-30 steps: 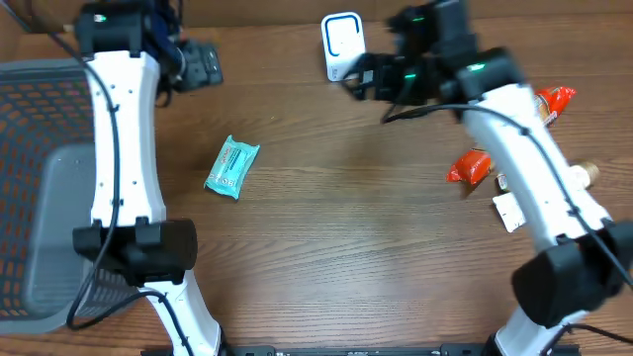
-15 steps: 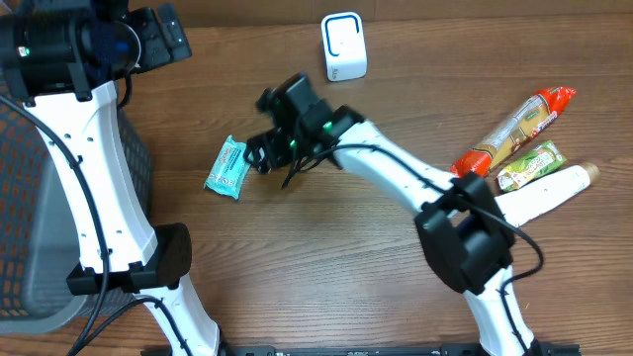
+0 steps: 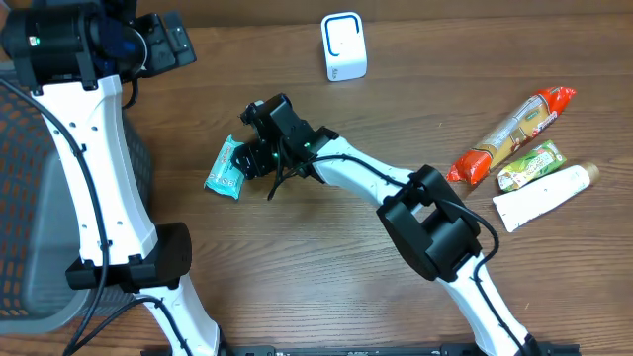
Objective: Scan the item barcode
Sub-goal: 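Reach the right gripper to the teal wipes pack and grasp it, then lift the teal wipes pack and hold it before the scanner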
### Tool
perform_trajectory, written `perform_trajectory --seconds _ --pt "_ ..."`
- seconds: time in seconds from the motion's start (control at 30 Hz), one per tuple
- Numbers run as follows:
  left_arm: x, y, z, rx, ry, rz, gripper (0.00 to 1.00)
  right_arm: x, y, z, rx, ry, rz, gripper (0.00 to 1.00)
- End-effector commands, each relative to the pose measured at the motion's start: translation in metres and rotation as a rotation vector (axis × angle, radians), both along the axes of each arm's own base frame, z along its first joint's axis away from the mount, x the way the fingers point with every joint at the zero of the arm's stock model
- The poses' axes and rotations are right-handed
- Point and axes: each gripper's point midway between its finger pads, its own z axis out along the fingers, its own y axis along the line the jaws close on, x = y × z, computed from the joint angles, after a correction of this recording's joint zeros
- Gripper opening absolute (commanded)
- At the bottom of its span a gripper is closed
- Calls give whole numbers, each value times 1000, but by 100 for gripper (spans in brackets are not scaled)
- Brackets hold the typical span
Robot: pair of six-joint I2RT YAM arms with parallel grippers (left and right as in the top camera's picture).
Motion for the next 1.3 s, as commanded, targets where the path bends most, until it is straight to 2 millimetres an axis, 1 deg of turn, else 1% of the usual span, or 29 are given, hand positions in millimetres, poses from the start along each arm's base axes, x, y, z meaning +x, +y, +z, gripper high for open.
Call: perform_trajectory --seconds 0.0,0.13,0.2,0.27,0.3,0.37,0.47,0.53,0.57,0.6,0.67,0.83,0.93,1.0,1.07,1.13,1.2,1.27 --pt "1 2 -7 -8 22 20 99 15 4 -5 19 -18 -46 79" --pt "1 1 -11 -12 37 21 100 22 5 -18 21 -23 -81 76" --pt "1 1 -13 -13 43 21 100 23 6 -23 35 -9 -100 70" --pt "1 1 -13 -13 43 21 99 23 7 -27 41 9 -116 54" --pt "1 1 -13 -13 43 20 100 22 7 -27 40 14 -117 43" --pt "1 1 -13 -12 43 21 100 18 4 -34 19 35 -115 33" --pt "1 1 -13 -12 43 21 100 4 -4 -46 -31 105 -100 20" --pt "1 1 -13 -12 43 21 100 1 -14 -49 -61 143 -105 13" --pt "1 1 -13 -12 43 21 100 1 -20 -47 -70 158 -111 7" --pt "1 1 -13 -12 43 21 99 3 -27 -44 -80 171 -118 4" --pt "1 1 -13 -12 43 21 99 9 -44 -31 -95 191 -147 4" --pt "1 1 -13 -13 43 20 100 29 -97 19 -129 186 -192 4" --pt "1 0 -13 -13 43 20 100 31 -128 45 -165 165 -181 4" --pt "1 -1 -13 -21 42 14 100 29 -152 56 -208 173 -195 4" --pt "1 -8 -13 -51 40 -6 100 26 -177 60 -262 199 -224 4" --pt "2 -16 -15 -92 46 -32 100 21 -200 56 -321 245 -261 4" --pt "2 -26 -20 -135 61 -59 100 14 -218 50 -362 303 -281 4" --pt "2 -33 -29 -159 94 -69 100 5 -231 43 -395 357 -292 4"
